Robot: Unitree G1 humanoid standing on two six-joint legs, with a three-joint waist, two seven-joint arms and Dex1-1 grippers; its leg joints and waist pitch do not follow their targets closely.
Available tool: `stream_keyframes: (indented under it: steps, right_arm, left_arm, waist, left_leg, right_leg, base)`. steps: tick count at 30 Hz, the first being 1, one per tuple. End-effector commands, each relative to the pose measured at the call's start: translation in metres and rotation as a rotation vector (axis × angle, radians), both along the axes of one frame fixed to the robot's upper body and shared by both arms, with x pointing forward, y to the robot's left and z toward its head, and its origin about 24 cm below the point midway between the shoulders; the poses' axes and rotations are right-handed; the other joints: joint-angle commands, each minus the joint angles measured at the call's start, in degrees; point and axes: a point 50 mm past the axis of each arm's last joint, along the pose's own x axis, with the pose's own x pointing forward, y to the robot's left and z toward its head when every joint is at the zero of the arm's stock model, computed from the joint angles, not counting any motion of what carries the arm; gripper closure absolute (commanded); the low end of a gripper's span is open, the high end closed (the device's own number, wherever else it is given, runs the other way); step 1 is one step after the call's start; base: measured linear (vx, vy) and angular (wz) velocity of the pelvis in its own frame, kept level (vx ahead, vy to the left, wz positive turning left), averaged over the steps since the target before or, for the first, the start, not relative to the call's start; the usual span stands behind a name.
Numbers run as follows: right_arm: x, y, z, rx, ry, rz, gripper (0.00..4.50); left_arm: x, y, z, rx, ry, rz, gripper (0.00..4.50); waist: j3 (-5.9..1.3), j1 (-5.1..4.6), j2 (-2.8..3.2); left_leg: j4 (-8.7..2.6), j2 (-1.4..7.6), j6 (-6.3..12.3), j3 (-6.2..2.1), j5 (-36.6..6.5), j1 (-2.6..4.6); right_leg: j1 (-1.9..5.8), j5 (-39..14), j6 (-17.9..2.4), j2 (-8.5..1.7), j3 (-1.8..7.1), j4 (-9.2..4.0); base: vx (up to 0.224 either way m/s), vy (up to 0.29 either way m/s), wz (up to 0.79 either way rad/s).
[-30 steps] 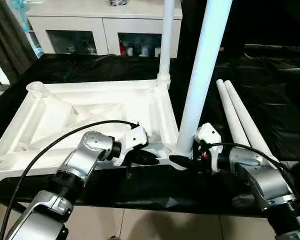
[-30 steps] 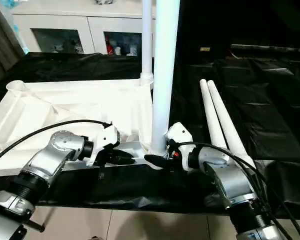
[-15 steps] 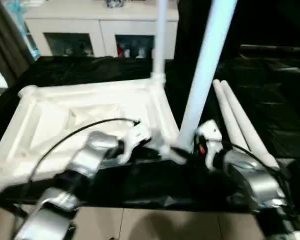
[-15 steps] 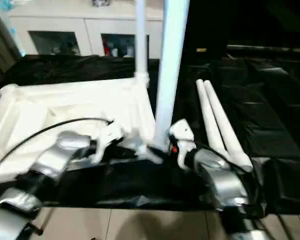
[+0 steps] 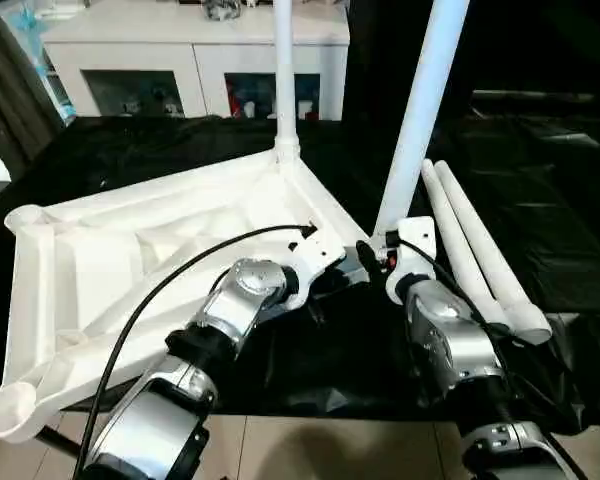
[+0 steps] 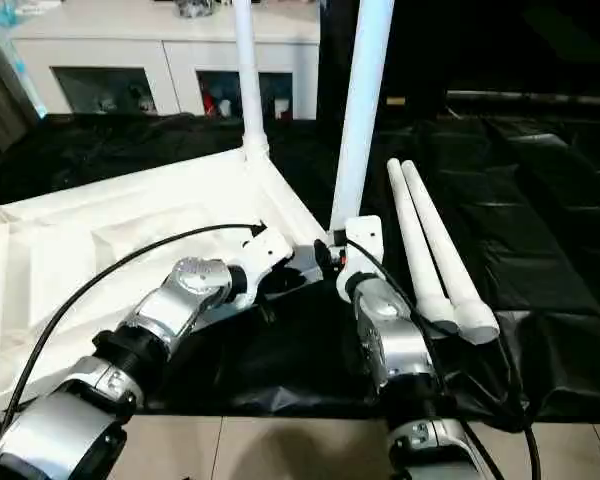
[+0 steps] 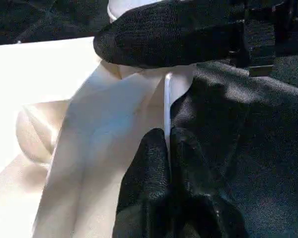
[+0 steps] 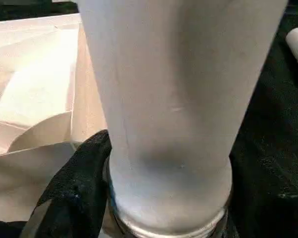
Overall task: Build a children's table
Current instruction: Rotate leg to tighten
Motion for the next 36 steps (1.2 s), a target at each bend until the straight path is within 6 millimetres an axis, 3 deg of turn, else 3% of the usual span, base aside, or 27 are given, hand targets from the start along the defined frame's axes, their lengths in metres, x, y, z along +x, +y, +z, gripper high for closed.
stream_keyframes:
  steps: [1,3,6,11,14,24,36]
  right_arm:
    - [-0.006,0.022,-0.002,0.040,-0.002,0.145,1.04]
    - [-0.004,0.018,0.002,0.033,-0.029,0.164,1.04]
    - [-0.005,0.006,0.010,0.029,-0.056,0.246,0.62]
    - [-0.022,-0.018,0.020,-0.021,-0.032,0.478,0.62]
    - [-0.032,-0.027,0.022,-0.053,-0.005,0.586,0.62]
    - [-0.038,-0.030,0.025,-0.070,0.042,0.710,0.62]
    - [-0.043,-0.027,0.021,-0.075,0.077,0.754,1.62]
  left_arm:
    - [0.000,0.005,-0.001,-0.023,-0.017,0.005,4.50]
    - [-0.001,0.007,0.000,-0.051,-0.008,-0.011,4.50]
    - [-0.005,0.015,0.001,-0.077,-0.003,-0.075,4.50]
    - [-0.012,0.034,0.002,-0.088,0.021,-0.168,4.50]
    - [-0.015,0.044,0.004,-0.073,0.032,-0.220,4.50]
    - [-0.027,0.054,0.006,-0.093,0.088,-0.338,4.50]
    - [-0.028,0.055,0.007,-0.092,0.097,-0.338,4.50]
  waist:
    - [-3.27,0.23,-0.71]
    - [-3.37,0.15,-0.58]
    - [-3.29,0.01,-0.69]
    - [-3.42,0.32,-0.55]
    - [-3.47,0.51,-0.61]
    - [-3.31,0.89,-0.52]
    - [-3.39,1.06,-0.61]
  left_leg:
    - [-4.07,2.29,3.49,-0.82,-10.5,-0.09]
    - [-4.02,2.31,3.88,-0.85,-10.1,-0.17]
    - [-4.00,2.35,4.62,-0.83,-9.9,-0.29]
    - [-3.80,2.68,6.56,-0.75,-8.0,-0.30]
    - [-3.67,2.65,6.90,-0.71,-7.9,-0.21]
    - [-3.91,2.83,5.17,-0.66,-9.1,0.02]
    - [-3.81,2.73,5.02,-0.65,-8.2,-0.04]
  right_leg:
    - [3.06,-15.4,-10.0,-3.75,3.01,-5.34]
    - [3.12,-14.6,-10.3,-3.73,2.99,-5.20]
    - [3.22,-14.7,-10.6,-3.69,2.94,-5.21]
    - [3.35,-9.1,-12.3,-3.60,3.09,-4.42]
    - [3.38,-8.9,-12.5,-3.61,3.08,-4.43]
    - [3.04,-10.5,-13.1,-3.63,3.16,-4.42]
    - [3.19,-10.1,-12.8,-3.66,3.15,-4.35]
  base:
    - [0.000,0.000,0.00]
    - [0.000,0.000,0.00]
    - [0.000,0.000,0.00]
    - [0.000,0.000,0.00]
    - [0.000,0.000,0.00]
    - [0.000,0.000,0.00]
    - [0.000,0.000,0.00]
